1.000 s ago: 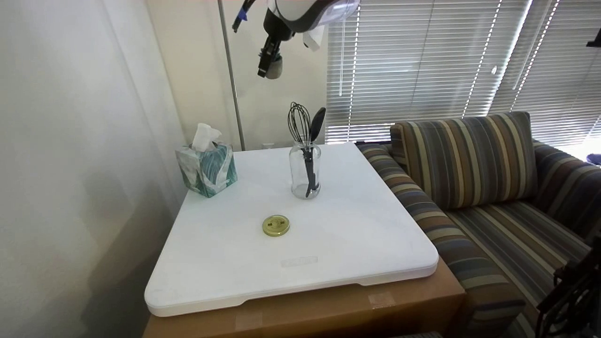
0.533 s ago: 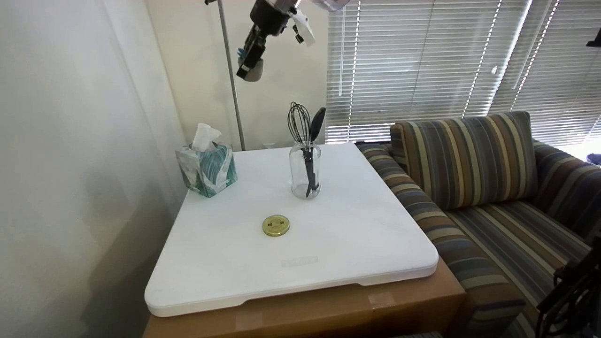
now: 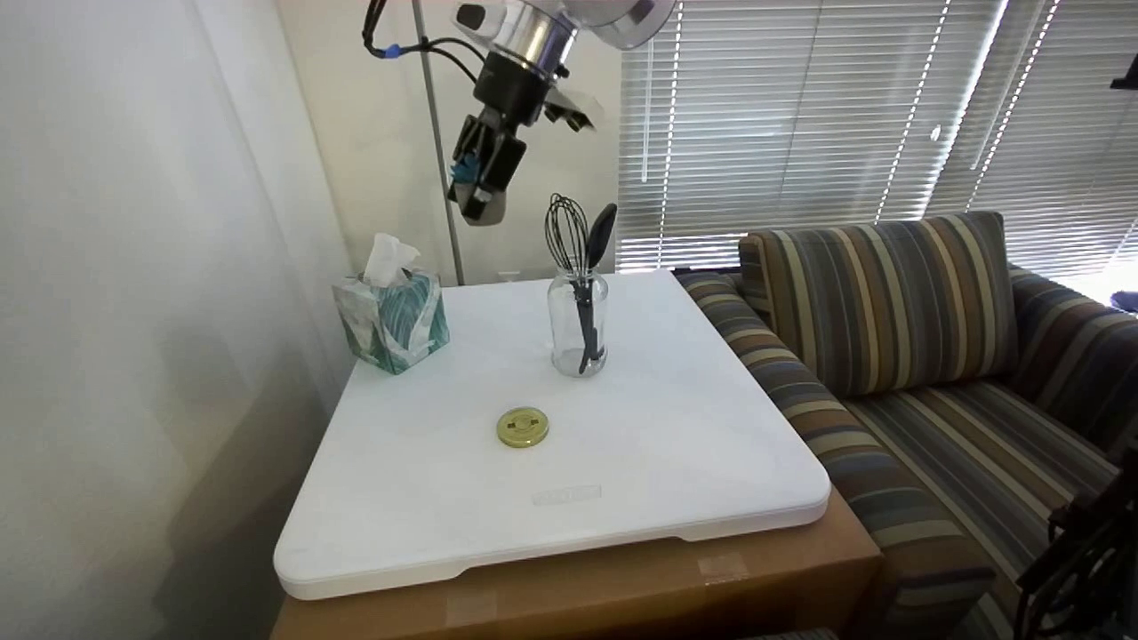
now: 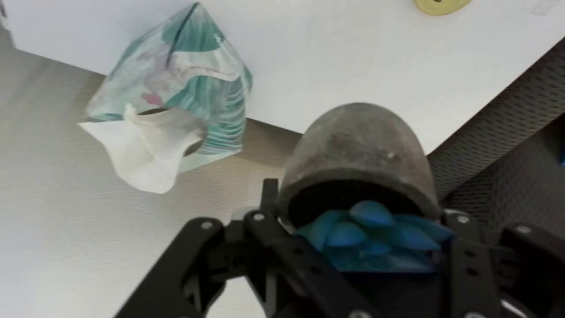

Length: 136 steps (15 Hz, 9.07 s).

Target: Move the flowerpot to the front left of side of the table

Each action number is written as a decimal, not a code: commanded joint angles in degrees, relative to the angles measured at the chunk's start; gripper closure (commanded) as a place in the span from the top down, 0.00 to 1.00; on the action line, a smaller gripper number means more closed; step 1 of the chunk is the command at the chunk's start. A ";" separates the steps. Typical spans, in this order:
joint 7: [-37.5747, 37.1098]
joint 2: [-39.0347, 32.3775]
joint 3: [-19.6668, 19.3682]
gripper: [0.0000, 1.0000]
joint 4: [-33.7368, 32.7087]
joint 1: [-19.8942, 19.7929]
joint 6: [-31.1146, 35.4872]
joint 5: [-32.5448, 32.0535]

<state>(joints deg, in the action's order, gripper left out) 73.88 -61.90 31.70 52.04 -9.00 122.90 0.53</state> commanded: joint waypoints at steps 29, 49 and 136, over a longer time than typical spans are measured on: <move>-8.57 7.36 -16.15 0.43 24.61 13.23 5.49 10.10; -15.00 16.87 -17.77 0.43 30.83 9.74 15.03 5.70; -30.35 7.29 -8.05 1.00 22.67 8.26 8.77 1.48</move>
<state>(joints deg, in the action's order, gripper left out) 39.68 -58.71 22.40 72.18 1.54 135.72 -0.95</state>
